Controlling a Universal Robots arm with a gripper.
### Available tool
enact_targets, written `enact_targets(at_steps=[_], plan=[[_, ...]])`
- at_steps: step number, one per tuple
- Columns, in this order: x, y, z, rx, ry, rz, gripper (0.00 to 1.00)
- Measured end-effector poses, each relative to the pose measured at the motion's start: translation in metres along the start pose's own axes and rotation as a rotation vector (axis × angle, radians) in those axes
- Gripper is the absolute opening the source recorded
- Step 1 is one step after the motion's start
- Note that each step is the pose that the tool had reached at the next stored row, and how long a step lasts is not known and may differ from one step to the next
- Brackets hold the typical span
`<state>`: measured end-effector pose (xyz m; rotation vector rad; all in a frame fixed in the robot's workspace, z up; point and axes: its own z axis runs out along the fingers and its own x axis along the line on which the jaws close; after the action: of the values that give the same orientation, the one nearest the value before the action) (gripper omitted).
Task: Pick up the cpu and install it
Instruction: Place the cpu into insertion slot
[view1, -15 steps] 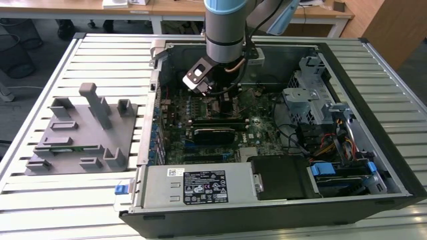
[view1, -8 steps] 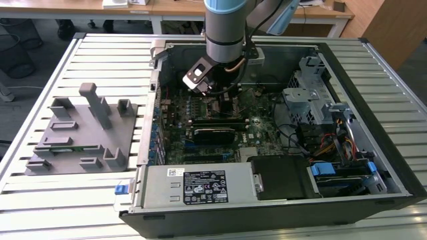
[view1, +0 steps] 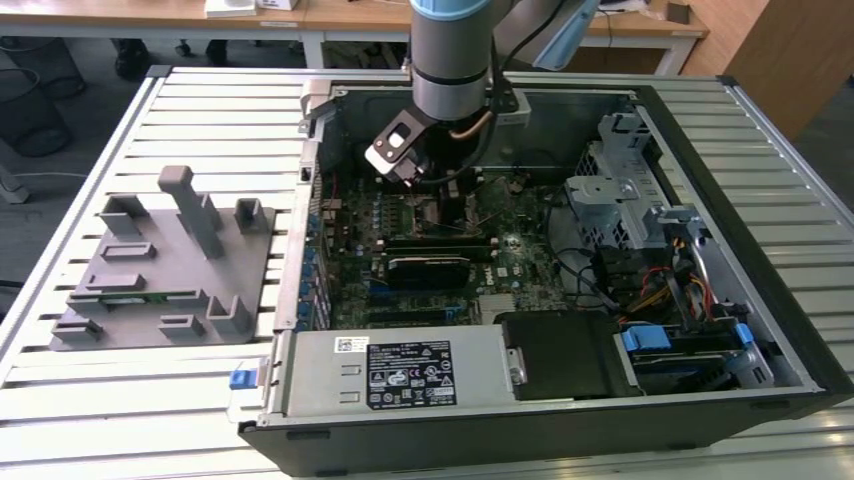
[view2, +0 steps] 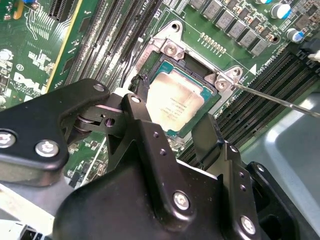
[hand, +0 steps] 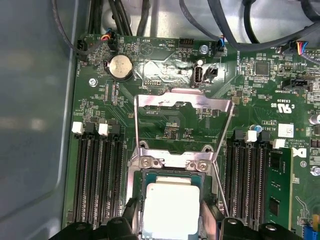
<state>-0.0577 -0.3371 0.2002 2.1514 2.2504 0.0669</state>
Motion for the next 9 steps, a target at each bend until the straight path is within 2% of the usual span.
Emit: enact_targets(at_steps=[4,5,6,8,9], plan=[[0.0001,0.0002,-0.0028,0.0002,0.0001,0.0,0.6],[0.0001,0.0002,-0.003,0.0002,0.0003,0.0,0.54],[0.0001,0.0002,-0.0031,0.0003,0.0002,0.001,0.54],[0.0,0.0002,-0.0033,0.0005,-0.0001,0.004,0.42],[0.0,0.0002,-0.0034,0.0005,-0.0003,0.006,0.42]])
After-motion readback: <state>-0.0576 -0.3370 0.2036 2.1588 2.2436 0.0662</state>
